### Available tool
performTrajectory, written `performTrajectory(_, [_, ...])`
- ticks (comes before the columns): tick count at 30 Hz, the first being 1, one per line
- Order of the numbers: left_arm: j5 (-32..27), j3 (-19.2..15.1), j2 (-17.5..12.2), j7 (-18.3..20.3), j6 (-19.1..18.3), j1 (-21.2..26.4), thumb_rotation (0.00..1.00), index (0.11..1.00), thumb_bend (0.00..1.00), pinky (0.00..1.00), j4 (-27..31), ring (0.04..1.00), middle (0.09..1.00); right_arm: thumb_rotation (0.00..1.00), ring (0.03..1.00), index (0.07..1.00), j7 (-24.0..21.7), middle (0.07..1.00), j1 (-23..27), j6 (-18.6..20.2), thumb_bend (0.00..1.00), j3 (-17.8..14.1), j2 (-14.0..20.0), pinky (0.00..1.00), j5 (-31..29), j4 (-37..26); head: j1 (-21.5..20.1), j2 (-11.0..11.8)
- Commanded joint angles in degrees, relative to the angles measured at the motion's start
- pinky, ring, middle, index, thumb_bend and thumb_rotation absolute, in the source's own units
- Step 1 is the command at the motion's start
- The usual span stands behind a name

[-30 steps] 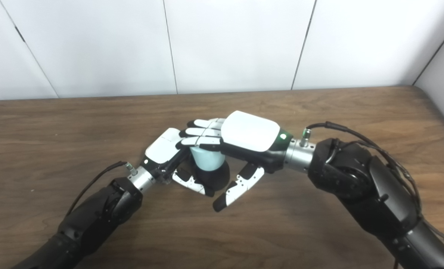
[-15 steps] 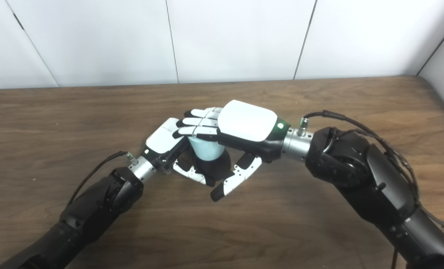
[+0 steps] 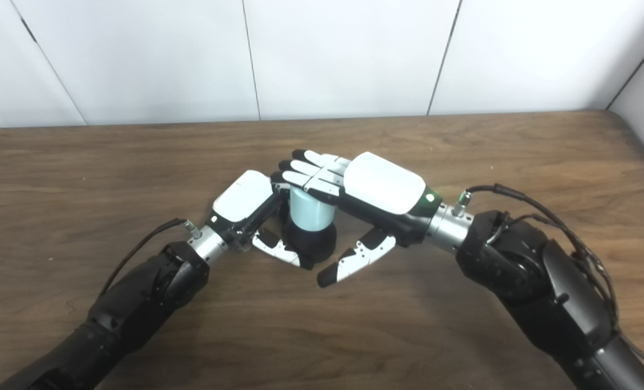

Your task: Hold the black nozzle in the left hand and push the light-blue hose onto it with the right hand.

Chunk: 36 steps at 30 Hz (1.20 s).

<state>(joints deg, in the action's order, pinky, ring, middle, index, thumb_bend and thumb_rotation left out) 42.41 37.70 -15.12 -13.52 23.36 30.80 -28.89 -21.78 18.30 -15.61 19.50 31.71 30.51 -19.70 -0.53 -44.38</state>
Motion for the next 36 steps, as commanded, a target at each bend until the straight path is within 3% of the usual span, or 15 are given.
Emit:
performTrajectory(1, [2.26, 2.87, -0.97, 7.03, -1.25, -5.04, 0.0, 0.52, 0.52, 0.34, -3.46, 0.392, 0.435, 0.95, 0.983, 0.961, -3.21, 0.987, -1.74, -0.32, 0.71, 1.66, 0.3, 0.93, 1.0, 1.37, 0.01, -0.12])
performTrajectory(10, [2.19, 2.98, -0.72, 7.64, -1.68, -4.86, 0.0, 0.517, 0.52, 0.33, -3.21, 0.395, 0.437, 0.96, 0.989, 0.965, -4.5, 0.985, -0.17, -0.27, 0.72, 2.53, -0.05, 0.95, 0.2, 0.48, 0.11, -0.24])
performTrajectory(13, [2.31, 2.96, -0.64, 7.18, -1.54, -4.89, 0.0, 0.515, 0.52, 0.33, -3.32, 0.396, 0.437, 0.94, 0.942, 0.89, -4.86, 0.928, 0.12, -2.05, 0.74, 3.65, 0.36, 0.88, -0.11, 0.8, 0.15, -0.22])
performTrajectory(19, [2.29, 2.94, -0.62, 7.31, -1.77, -5.0, 0.0, 0.512, 0.52, 0.35, -3.24, 0.408, 0.441, 0.89, 0.911, 0.837, -5.9, 0.887, 1.17, -3.2, 0.76, 6.0, 1.58, 0.87, 1.78, 0.79, 0.13, -0.31])
performTrajectory(25, [2.21, 2.9, -0.64, 7.28, -1.63, -5.02, 0.0, 0.513, 0.52, 0.34, -3.13, 0.404, 0.44, 0.93, 0.912, 0.85, -7.63, 0.89, 2.28, -0.64, 0.77, 6.8, 2.0, 0.87, 2.34, 0.47, 0.13, -0.3])
performTrajectory(36, [2.25, 2.9, -0.6, 6.72, -1.05, -4.79, 0.0, 0.517, 0.52, 0.33, -3.7, 0.39, 0.436, 0.92, 0.905, 0.844, -8.07, 0.885, 2.69, 0.56, 0.76, 7.0, 2.51, 0.85, 1.08, 0.75, 0.07, -0.27])
